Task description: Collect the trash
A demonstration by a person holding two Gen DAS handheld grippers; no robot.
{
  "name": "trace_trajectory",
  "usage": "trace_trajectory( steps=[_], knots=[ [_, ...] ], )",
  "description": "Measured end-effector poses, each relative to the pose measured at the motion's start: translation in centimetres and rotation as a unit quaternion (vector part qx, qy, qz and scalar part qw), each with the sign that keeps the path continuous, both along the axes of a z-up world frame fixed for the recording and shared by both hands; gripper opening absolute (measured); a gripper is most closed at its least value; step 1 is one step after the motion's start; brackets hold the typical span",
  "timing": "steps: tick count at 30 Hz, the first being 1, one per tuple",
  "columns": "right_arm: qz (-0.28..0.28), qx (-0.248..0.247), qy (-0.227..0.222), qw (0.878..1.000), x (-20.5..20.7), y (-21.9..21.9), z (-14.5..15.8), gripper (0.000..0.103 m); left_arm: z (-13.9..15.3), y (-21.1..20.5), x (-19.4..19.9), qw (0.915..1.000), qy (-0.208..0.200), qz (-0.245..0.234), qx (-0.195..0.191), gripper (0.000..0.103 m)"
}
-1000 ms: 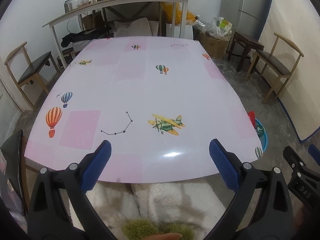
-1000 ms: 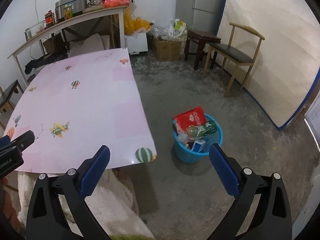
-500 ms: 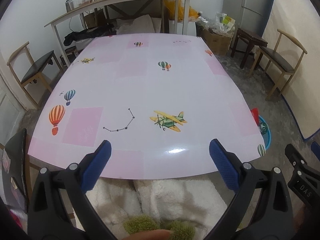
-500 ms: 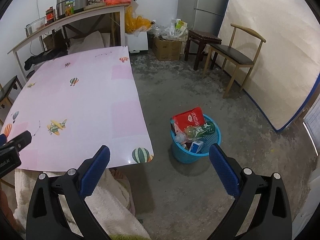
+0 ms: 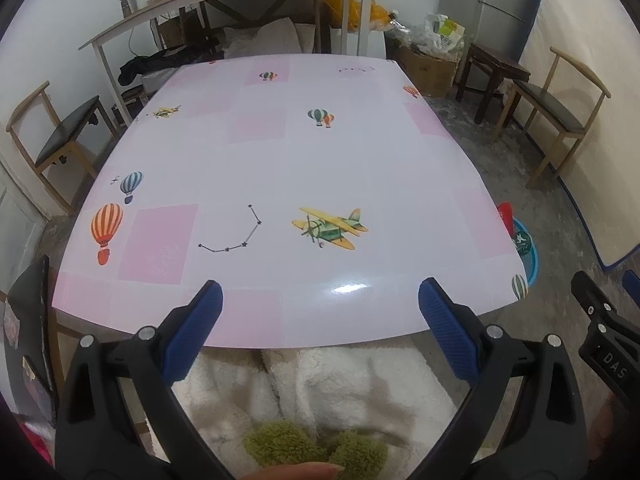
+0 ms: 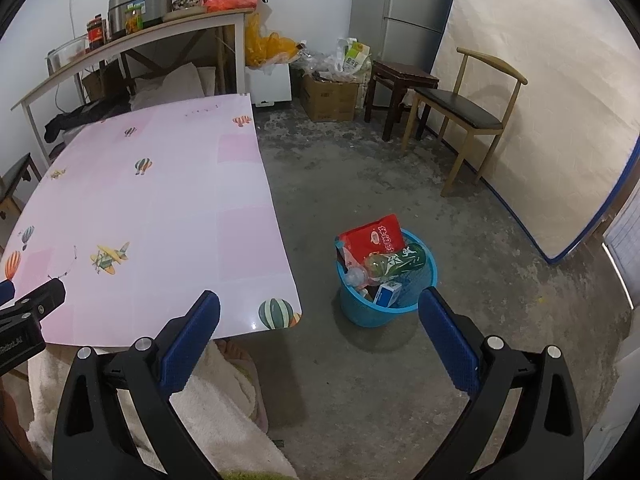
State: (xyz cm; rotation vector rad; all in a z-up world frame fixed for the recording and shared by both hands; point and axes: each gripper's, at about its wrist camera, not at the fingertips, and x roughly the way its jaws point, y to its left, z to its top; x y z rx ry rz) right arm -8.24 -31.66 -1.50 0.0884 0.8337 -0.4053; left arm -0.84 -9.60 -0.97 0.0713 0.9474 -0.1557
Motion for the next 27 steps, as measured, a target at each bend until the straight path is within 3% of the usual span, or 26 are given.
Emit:
trace_trajectory(
  steps=[27],
  knots=[
    [-0.021,-0.003,0.001,1.0,-0.7,-1.8,0.3,0.096,0.7,-0.2,0.0,0.9996,-0.023,0.005,0.018,0.094]
  ],
)
